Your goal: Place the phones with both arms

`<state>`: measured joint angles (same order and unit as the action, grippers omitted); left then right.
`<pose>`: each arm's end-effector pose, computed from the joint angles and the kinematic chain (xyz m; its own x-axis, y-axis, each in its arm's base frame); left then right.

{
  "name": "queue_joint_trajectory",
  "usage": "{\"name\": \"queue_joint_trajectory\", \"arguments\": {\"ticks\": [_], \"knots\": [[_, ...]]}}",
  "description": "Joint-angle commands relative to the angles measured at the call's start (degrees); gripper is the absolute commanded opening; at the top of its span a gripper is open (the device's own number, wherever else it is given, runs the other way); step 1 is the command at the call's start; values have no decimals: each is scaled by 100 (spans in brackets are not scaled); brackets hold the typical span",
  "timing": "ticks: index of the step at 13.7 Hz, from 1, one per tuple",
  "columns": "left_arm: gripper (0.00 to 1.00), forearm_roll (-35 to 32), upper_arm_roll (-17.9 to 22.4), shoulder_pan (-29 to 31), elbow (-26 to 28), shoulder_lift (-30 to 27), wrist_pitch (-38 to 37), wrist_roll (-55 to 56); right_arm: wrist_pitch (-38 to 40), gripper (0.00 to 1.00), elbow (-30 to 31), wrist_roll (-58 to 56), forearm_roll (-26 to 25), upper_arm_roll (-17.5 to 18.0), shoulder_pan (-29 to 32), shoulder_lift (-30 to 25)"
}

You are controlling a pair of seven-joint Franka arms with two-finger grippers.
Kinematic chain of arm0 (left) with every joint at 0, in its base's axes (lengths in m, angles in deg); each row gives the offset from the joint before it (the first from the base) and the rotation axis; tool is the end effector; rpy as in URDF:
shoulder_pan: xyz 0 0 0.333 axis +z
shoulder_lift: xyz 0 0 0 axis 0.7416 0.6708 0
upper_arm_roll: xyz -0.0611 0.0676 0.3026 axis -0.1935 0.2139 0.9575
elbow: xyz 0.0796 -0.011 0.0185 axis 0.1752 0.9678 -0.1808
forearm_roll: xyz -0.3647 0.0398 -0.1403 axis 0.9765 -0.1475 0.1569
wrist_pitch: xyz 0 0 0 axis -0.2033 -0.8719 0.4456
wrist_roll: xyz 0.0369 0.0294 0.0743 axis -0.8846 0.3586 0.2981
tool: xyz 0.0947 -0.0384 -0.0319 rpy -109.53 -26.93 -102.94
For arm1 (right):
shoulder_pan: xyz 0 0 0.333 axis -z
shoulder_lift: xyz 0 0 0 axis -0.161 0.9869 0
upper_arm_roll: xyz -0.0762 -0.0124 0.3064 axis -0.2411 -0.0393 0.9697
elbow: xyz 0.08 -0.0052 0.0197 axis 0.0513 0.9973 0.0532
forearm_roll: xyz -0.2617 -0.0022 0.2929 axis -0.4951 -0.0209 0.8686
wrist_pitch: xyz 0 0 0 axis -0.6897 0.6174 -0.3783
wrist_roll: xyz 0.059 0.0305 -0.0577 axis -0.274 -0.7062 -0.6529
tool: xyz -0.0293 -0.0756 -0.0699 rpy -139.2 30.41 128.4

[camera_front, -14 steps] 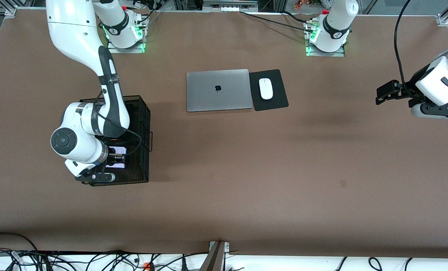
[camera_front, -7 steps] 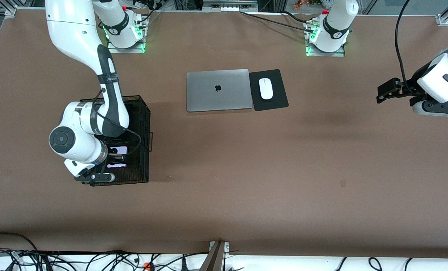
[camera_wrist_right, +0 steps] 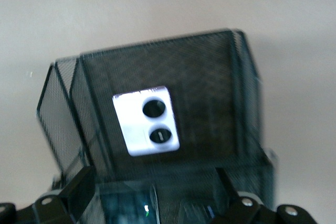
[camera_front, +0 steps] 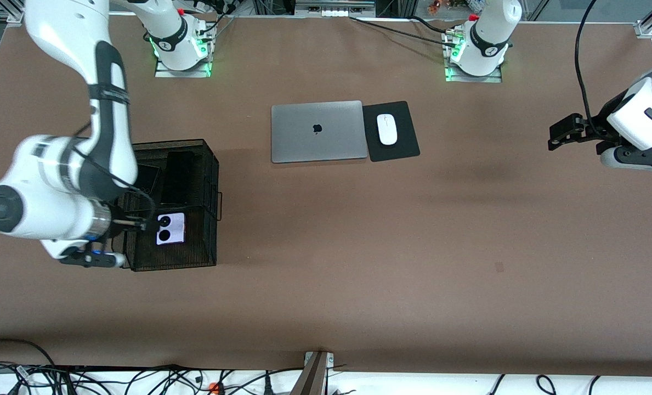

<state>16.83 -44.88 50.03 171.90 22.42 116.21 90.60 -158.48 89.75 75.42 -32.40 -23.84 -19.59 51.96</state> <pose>0.5766 -0.0373 0.5973 0.9951 -0.0496 -0.0855 -0.0482 -0.9987 0.0185 0.6949 0.0510 0.3946 0.9759 -0.0811 -0.2025 -0.0895 -0.9954 -0.0330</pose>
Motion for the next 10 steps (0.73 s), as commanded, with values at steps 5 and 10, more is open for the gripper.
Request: {"name": "queue_joint_trajectory", "arguments": {"ticks": [5,10], "knots": [[100,31,-18,47,37,-90,-72,-13,1875,100,-949,-117,55,-787,56,-528],[100,31,-18,47,37,-90,-89,-13,1840,100,-940,-108,-462,-840,-172,-635]]}}
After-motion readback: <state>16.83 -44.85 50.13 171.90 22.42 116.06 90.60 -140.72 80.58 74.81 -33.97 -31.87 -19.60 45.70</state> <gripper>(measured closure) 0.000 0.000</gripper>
